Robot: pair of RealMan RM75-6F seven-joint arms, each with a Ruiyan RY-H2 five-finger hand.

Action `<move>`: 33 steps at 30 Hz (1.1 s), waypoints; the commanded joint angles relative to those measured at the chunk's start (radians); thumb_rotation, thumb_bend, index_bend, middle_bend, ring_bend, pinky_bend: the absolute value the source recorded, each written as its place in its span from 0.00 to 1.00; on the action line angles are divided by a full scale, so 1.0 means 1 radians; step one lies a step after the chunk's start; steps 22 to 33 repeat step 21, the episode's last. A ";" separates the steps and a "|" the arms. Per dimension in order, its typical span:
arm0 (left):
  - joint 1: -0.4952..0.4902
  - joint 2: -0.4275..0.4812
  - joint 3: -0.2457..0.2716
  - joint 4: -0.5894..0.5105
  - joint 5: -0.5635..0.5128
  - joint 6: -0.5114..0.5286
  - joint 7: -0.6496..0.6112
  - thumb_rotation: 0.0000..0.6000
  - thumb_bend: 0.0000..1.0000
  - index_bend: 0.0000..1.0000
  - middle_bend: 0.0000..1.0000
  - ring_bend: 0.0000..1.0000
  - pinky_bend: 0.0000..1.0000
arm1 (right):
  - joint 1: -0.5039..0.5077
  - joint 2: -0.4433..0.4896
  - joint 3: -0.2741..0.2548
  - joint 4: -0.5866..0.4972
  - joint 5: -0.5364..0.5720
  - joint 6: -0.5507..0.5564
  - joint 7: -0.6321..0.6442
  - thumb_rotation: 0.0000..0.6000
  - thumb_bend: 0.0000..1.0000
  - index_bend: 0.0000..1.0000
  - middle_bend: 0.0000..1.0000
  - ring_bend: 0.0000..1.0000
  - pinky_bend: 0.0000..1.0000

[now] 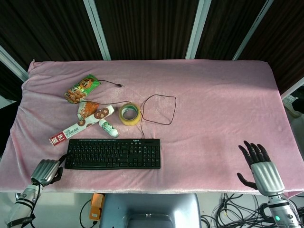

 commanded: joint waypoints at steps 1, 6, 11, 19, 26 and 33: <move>0.050 0.046 -0.015 -0.057 0.075 0.158 -0.015 1.00 0.71 0.09 0.99 0.99 1.00 | -0.001 0.002 0.001 0.000 0.000 0.003 0.004 1.00 0.41 0.00 0.00 0.00 0.00; 0.176 0.112 -0.011 -0.123 0.206 0.465 -0.062 1.00 0.56 0.00 0.27 0.27 0.38 | -0.004 0.004 0.002 0.001 0.001 0.010 0.009 1.00 0.41 0.00 0.00 0.00 0.00; 0.295 0.096 0.021 -0.072 0.327 0.698 -0.155 1.00 0.41 0.00 0.00 0.00 0.03 | -0.006 0.004 0.002 0.003 -0.001 0.015 0.008 1.00 0.41 0.00 0.00 0.00 0.00; 0.299 0.086 0.050 -0.059 0.404 0.670 -0.110 0.95 0.38 0.00 0.00 0.00 0.01 | -0.010 0.005 -0.003 0.004 -0.016 0.025 0.012 1.00 0.41 0.00 0.00 0.00 0.00; 0.298 0.090 0.047 -0.064 0.399 0.658 -0.111 0.95 0.38 0.00 0.00 0.00 0.01 | -0.010 0.004 -0.003 0.006 -0.015 0.025 0.011 1.00 0.41 0.00 0.00 0.00 0.00; 0.298 0.090 0.047 -0.064 0.399 0.658 -0.111 0.95 0.38 0.00 0.00 0.00 0.01 | -0.010 0.004 -0.003 0.006 -0.015 0.025 0.011 1.00 0.41 0.00 0.00 0.00 0.00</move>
